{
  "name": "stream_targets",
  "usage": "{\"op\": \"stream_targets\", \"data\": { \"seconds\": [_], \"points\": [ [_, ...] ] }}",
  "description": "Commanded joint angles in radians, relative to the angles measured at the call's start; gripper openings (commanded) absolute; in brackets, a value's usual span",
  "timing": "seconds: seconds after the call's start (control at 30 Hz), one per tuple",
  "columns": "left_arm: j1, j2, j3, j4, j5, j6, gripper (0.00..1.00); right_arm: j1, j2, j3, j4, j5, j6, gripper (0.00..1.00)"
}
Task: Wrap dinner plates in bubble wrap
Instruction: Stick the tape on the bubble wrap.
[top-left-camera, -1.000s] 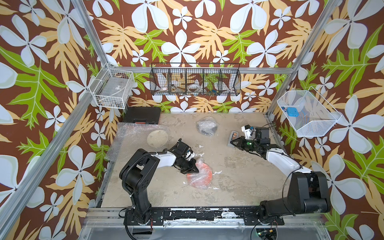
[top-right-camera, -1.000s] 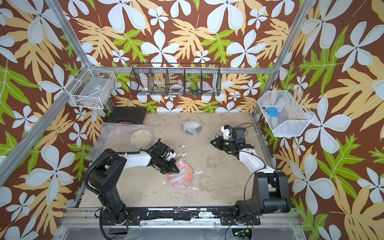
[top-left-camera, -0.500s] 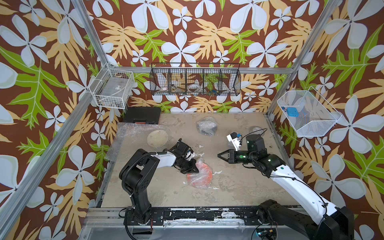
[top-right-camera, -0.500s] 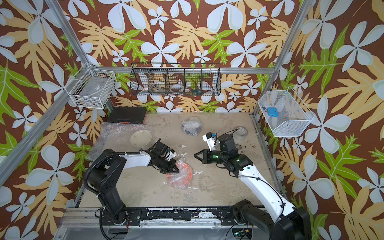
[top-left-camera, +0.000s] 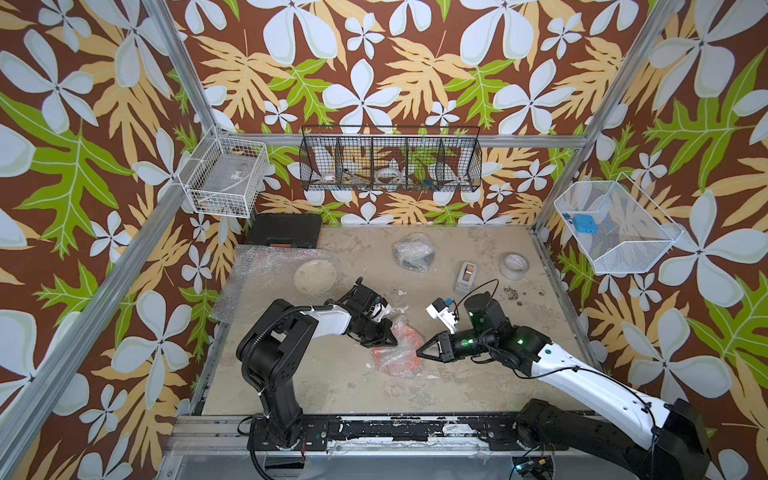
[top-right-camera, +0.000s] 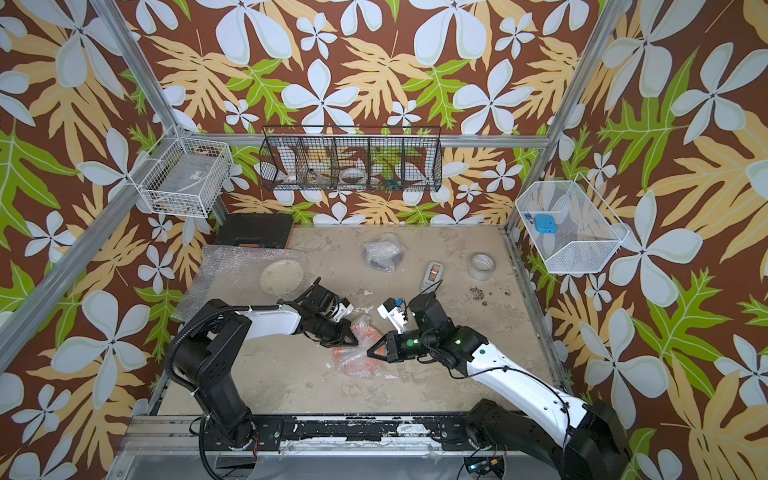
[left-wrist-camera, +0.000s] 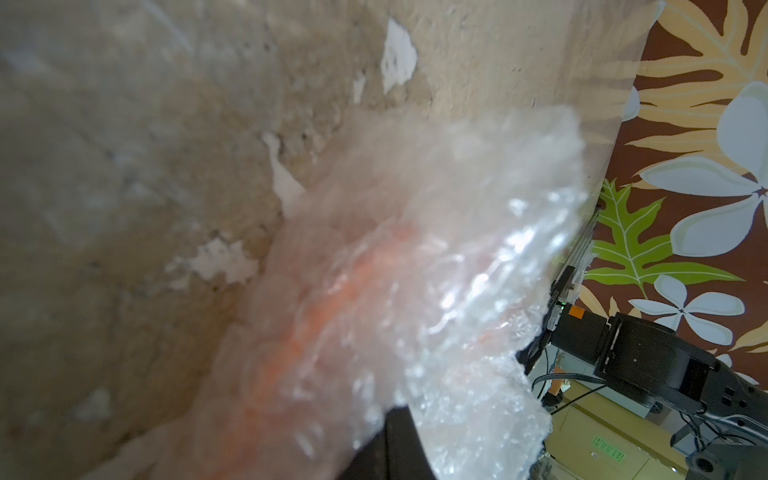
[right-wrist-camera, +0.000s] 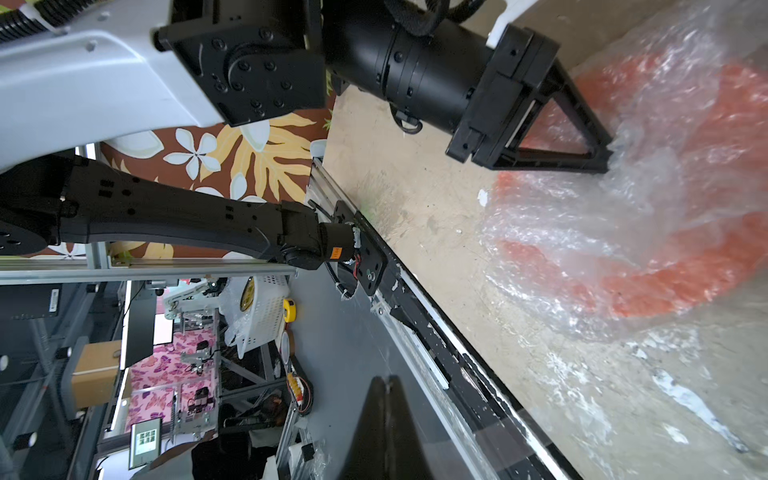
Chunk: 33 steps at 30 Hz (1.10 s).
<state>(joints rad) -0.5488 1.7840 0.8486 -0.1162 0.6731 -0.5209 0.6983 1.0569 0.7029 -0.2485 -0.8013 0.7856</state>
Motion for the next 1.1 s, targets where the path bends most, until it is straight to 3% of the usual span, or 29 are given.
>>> {"op": "stream_targets", "data": {
  "seconds": [0.0, 0.47, 0.7, 1.07],
  "points": [
    [-0.001, 0.001, -0.012, -0.041, -0.039, 0.018, 0.0, 0.006, 0.036, -0.008, 0.093, -0.057, 0.031, 0.0],
    [-0.011, -0.003, -0.06, 0.021, 0.012, -0.022, 0.0, -0.027, 0.435, 0.162, 0.25, -0.002, -0.074, 0.0],
    [-0.01, 0.005, -0.071, 0.028, 0.02, -0.031, 0.0, -0.103, 0.597, 0.21, 0.295, 0.02, -0.138, 0.0],
    [-0.011, 0.02, -0.08, 0.023, 0.022, -0.041, 0.0, -0.129, 0.809, 0.245, 0.313, 0.104, -0.252, 0.0]
  ]
}}
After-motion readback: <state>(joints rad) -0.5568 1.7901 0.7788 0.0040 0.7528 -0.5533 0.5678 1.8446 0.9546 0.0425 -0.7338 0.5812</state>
